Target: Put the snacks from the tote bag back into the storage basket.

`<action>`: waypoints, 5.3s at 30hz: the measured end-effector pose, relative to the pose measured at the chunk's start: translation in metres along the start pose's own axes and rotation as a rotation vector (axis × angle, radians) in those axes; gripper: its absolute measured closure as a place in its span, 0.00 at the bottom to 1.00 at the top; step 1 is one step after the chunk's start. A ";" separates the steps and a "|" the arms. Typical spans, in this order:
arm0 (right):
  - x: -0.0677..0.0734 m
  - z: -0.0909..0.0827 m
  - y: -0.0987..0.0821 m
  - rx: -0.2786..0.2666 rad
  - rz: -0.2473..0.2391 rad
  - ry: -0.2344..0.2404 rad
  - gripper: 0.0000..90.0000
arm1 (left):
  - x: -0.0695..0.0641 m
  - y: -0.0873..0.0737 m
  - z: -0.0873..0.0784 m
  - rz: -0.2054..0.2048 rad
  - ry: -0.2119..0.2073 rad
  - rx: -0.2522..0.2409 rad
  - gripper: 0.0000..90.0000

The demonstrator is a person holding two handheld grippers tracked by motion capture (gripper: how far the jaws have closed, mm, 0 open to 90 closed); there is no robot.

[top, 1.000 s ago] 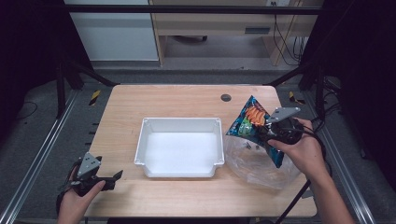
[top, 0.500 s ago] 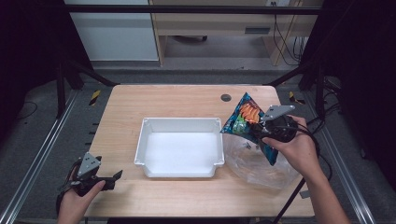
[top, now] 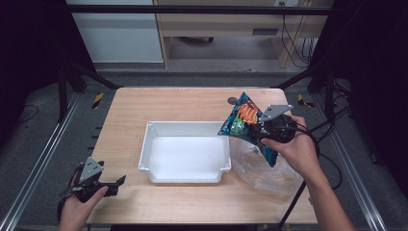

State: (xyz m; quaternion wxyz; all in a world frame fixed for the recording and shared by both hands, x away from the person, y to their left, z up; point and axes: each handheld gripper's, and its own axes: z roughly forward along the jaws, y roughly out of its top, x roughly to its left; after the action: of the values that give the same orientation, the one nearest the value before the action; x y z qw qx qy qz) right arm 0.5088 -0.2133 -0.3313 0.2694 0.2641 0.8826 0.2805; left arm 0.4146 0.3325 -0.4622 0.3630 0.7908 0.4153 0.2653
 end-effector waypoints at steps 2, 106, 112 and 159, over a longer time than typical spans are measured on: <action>0.001 0.001 0.003 0.001 0.000 0.003 0.47 | 0.000 0.000 0.000 0.000 0.001 0.000 0.04; 0.091 0.103 0.119 -0.053 -0.243 0.224 0.47 | 0.000 -0.002 -0.002 0.010 0.023 -0.010 0.04; 0.101 0.109 0.122 -0.037 -0.270 0.238 0.47 | -0.001 -0.001 -0.001 0.014 0.024 -0.009 0.04; 0.119 0.127 0.127 -0.006 -0.349 0.312 0.47 | 0.001 0.000 -0.003 0.012 0.025 -0.016 0.04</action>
State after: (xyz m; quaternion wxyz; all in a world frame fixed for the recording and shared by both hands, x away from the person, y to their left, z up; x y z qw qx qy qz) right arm 0.5431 -0.0051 -0.3780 0.1749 0.0602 0.9450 0.2696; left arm 0.4133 0.3348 -0.4609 0.3625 0.7869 0.4131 0.2807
